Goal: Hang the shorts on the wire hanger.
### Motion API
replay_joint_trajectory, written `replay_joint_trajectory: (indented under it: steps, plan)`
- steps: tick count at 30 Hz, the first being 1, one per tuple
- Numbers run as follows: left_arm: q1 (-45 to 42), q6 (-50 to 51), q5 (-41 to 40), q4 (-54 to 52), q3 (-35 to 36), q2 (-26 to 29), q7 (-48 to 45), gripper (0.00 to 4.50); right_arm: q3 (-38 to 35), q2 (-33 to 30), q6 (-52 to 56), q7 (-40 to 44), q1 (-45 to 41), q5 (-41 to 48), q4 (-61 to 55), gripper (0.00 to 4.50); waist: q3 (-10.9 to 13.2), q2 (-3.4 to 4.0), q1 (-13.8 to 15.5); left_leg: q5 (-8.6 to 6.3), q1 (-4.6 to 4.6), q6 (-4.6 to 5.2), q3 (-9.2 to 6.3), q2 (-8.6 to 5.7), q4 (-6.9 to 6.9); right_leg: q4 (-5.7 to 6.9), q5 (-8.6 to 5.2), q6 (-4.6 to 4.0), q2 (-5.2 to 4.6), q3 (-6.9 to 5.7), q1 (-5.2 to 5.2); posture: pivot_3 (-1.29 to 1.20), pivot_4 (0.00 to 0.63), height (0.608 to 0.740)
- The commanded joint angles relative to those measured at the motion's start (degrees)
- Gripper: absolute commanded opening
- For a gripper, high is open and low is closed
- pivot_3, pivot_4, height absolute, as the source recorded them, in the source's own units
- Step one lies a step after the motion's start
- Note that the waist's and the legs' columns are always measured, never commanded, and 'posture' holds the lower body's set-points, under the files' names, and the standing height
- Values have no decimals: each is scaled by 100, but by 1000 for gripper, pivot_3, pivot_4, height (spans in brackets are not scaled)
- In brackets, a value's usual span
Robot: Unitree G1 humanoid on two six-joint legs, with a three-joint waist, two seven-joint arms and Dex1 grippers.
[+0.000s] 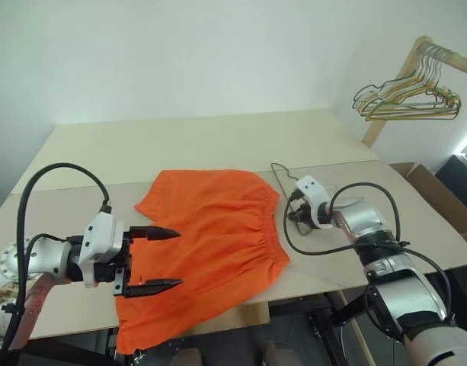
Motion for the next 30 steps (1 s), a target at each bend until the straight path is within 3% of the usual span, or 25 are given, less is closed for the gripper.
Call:
replay_joint_trajectory:
  steps: [1,7,11,18,23,30]
  plan:
    - [-152,-171,128,-22,-32,-34,99,4500,25,103,102,-24,53,-92,407,96,-21,-8,0,0,2,0,0,0,0,-1,0,0,0,0,2,85,0,740]
    - [-362,-279,296,79,-94,-195,388,4500,-176,146,-68,-446,1,-205,491,38,-28,-11,12,-1,70,1,-5,3,-5,-22,-1,1,2,-10,85,89,0,740]
    - [-955,-137,608,414,-219,-812,1479,4500,-768,318,44,-1175,-99,-21,151,38,-29,-7,40,0,82,0,-12,0,-3,-20,3,4,1,-10,99,92,0,740]
    - [-1974,1686,-737,848,44,-1869,3116,4500,-1813,605,84,-2112,-134,426,-665,38,-27,-4,8,0,23,0,-51,-4,-3,-12,7,7,-5,-2,38,83,0,740]
    - [-2544,2781,-2078,1587,291,-2736,4026,4500,-1858,721,-196,-1864,321,739,-2319,38,-31,2,-10,1,-29,-2,-61,-5,4,10,12,12,-8,2,-21,73,0,740]
    - [-3350,3048,-2879,2459,527,-3572,4714,4500,-862,576,-2553,-777,1720,545,-4322,38,-32,1,1,2,-46,-4,-74,-13,11,-3,14,17,-11,-11,-22,46,0,740]
